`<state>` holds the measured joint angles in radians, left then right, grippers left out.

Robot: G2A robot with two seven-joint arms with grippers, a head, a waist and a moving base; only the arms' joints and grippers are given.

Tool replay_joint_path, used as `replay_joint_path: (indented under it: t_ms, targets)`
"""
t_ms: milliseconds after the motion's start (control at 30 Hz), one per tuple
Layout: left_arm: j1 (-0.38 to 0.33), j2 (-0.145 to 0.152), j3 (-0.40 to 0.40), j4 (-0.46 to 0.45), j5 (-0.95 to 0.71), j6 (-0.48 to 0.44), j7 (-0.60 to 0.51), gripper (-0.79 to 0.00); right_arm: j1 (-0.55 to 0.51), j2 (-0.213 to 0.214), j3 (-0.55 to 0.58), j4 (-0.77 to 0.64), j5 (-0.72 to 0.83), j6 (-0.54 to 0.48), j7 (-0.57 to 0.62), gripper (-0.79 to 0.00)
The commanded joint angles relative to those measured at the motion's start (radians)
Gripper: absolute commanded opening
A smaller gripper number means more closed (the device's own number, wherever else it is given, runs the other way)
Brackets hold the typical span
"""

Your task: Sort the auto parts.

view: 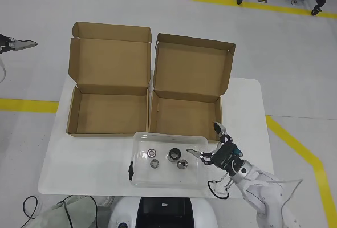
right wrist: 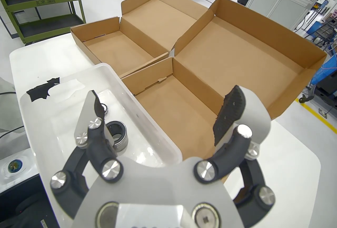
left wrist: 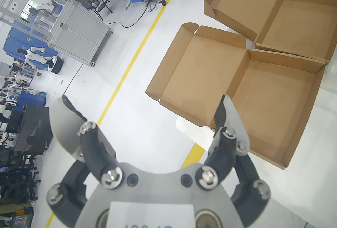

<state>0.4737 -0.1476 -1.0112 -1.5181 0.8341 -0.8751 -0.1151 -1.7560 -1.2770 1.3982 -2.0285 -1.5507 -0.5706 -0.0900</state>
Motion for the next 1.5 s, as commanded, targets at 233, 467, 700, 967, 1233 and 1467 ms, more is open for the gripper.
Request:
replay_joint_path:
  t_ms: [233, 467, 700, 967, 1233, 1467]
  targets:
    - [0.000, 0.000, 0.000, 0.000, 0.000, 0.000, 0.000, 0.000, 0.055, 0.005, -0.040, 0.021, 0.018, -0.089, 0.058, 0.000]
    - [0.000, 0.000, 0.000, 0.000, 0.000, 0.000, 0.000, 0.000, 0.165, 0.007, -0.138, 0.067, 0.077, -0.223, 0.235, 0.000]
    - [0.000, 0.000, 0.000, 0.000, 0.000, 0.000, 0.000, 0.000, 0.224, 0.009, -0.217, 0.078, 0.097, -0.252, 0.427, 0.000]
    - [0.000, 0.000, 0.000, 0.000, 0.000, 0.000, 0.000, 0.000, 0.236, 0.015, -0.264, 0.065, 0.129, -0.247, 0.605, -0.175]
    - [0.000, 0.000, 0.000, 0.000, 0.000, 0.000, 0.000, 0.000, 0.246, 0.025, -0.270, 0.090, 0.158, -0.216, 0.720, -0.099]
    - [0.000, 0.000, 0.000, 0.000, 0.000, 0.000, 0.000, 0.000, 0.269, 0.029, -0.283, 0.135, 0.170, -0.189, 0.730, -0.083]
